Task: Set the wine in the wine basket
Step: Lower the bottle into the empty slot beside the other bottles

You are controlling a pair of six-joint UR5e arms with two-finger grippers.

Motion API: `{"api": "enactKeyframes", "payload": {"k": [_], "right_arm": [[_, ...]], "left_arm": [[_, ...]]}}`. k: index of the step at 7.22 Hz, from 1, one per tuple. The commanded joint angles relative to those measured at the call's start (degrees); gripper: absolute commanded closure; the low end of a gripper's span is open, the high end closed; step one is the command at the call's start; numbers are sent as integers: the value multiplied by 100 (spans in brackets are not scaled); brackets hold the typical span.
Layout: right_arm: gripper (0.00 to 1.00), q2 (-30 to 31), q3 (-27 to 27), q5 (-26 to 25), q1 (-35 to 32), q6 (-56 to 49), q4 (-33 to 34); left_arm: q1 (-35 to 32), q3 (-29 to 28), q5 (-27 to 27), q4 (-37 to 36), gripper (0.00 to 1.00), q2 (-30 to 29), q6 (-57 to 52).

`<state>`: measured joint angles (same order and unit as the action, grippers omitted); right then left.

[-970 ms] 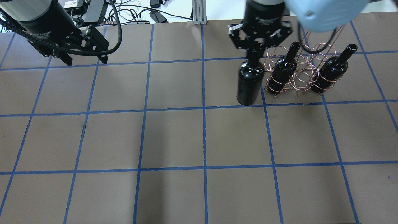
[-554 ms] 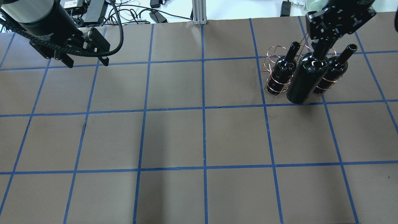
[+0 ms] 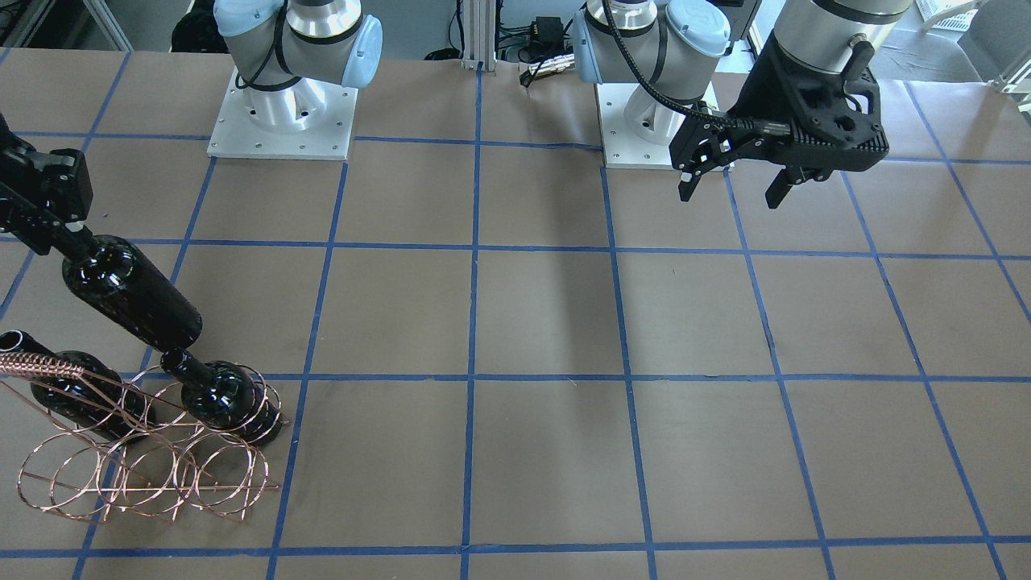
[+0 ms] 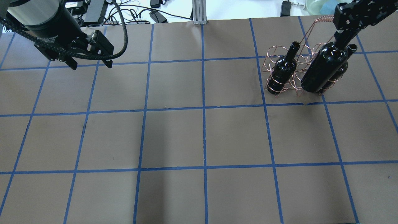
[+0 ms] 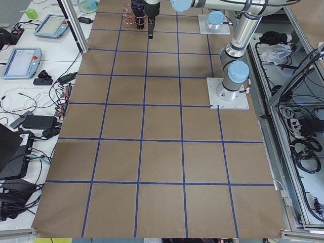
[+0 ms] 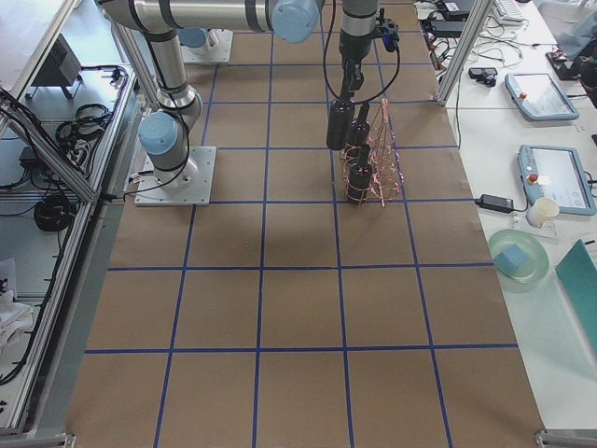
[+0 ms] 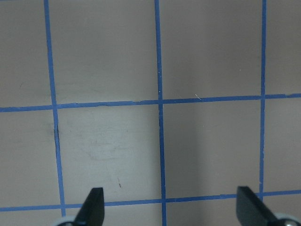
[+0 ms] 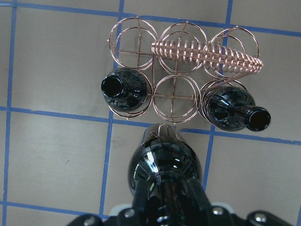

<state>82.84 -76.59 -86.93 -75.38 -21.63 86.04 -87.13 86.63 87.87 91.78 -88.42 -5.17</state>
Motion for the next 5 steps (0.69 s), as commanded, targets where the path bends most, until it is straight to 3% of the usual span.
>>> {"api": "enactKeyframes", "payload": {"k": [1,5], "right_arm": [[91,-241,39,-8,23,-52,428],[91,-348,4,54,40,-96,853]], "left_arm": [[-6,3,11,15,0,26,-28],[3,56,-15,-2,0,26,-63]]}}
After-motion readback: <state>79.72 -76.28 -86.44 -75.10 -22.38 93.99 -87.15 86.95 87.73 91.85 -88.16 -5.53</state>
